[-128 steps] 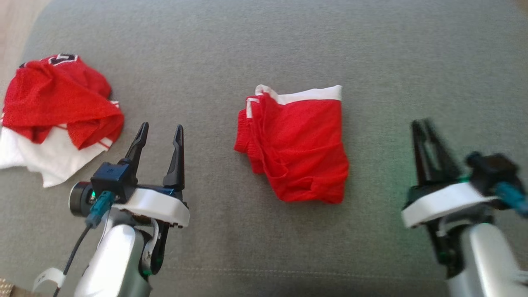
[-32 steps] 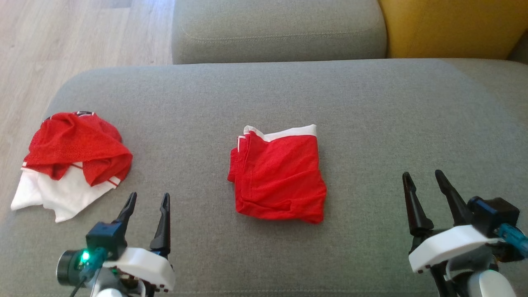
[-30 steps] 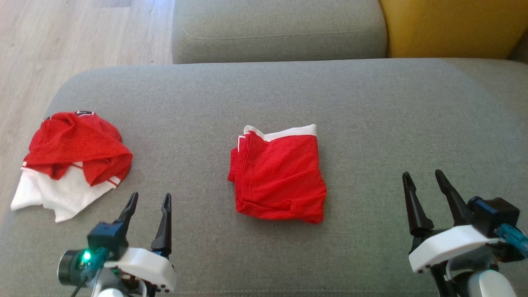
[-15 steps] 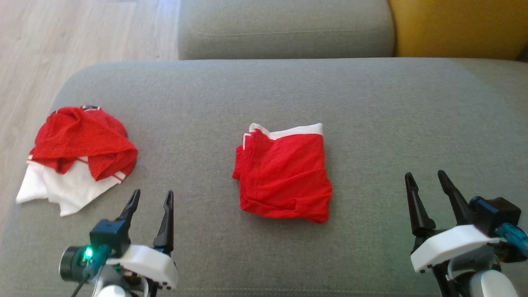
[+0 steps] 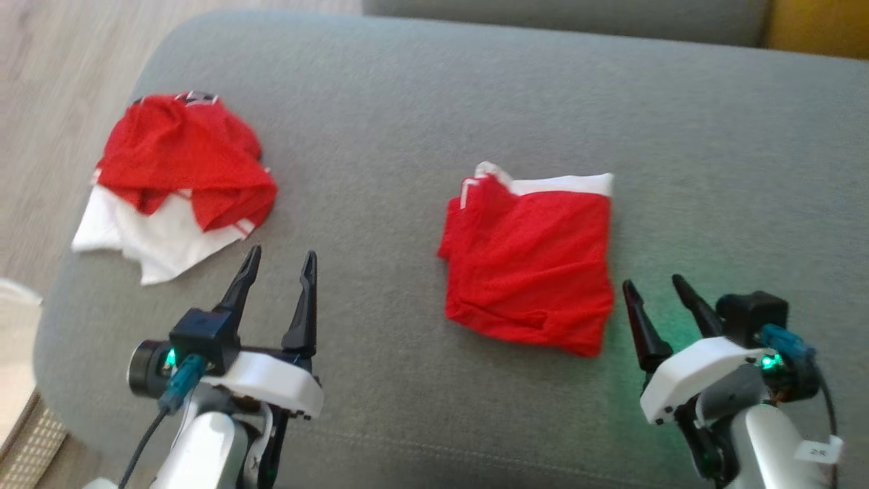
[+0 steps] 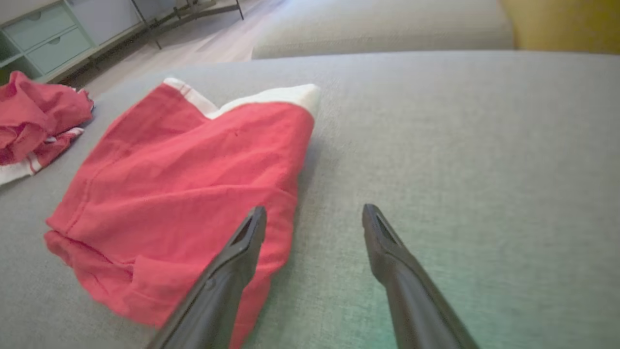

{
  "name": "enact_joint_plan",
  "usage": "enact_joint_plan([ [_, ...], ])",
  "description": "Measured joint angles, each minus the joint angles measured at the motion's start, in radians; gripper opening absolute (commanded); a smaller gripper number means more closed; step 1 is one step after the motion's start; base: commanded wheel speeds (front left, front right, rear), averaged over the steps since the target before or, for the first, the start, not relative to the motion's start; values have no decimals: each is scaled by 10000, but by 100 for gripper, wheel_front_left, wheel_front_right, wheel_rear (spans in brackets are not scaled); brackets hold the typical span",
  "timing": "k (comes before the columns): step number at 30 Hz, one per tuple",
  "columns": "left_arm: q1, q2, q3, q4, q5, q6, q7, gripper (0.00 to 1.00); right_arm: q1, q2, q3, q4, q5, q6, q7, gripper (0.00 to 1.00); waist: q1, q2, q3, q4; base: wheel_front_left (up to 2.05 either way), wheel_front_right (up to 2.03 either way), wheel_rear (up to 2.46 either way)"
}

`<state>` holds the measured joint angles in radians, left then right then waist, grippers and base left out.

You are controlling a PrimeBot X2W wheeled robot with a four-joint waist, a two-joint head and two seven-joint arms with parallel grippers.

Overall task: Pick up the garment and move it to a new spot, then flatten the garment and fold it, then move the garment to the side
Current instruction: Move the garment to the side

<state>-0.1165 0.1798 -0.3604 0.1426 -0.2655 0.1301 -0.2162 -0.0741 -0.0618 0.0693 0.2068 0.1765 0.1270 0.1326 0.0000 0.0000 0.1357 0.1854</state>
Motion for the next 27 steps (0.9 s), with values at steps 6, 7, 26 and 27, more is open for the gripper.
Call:
enact_joint_plan([
  [6, -533, -255, -125, 265, 0, -84, -205, 100, -464, 0, 238, 1104, 102, 0, 4, 100, 0, 0, 548, 514, 0, 0, 0],
  [7, -620, -293, -128, 288, 0, -138, -236, 100, -594, 0, 253, 1287, 102, 0, 33, 100, 0, 0, 627, 580, 0, 0, 0],
  [26, -951, -416, 29, 336, 182, -247, -332, 100, -1913, -725, 1647, 1685, 67, 0, 700, 0, 0, 0, 1208, -91, 0, 0, 0],
  [27, -954, -370, 61, 265, 207, -247, -332, 100, -1926, -871, 1724, 1565, 65, 2, 765, 0, 0, 0, 1227, -232, 0, 0, 0],
])
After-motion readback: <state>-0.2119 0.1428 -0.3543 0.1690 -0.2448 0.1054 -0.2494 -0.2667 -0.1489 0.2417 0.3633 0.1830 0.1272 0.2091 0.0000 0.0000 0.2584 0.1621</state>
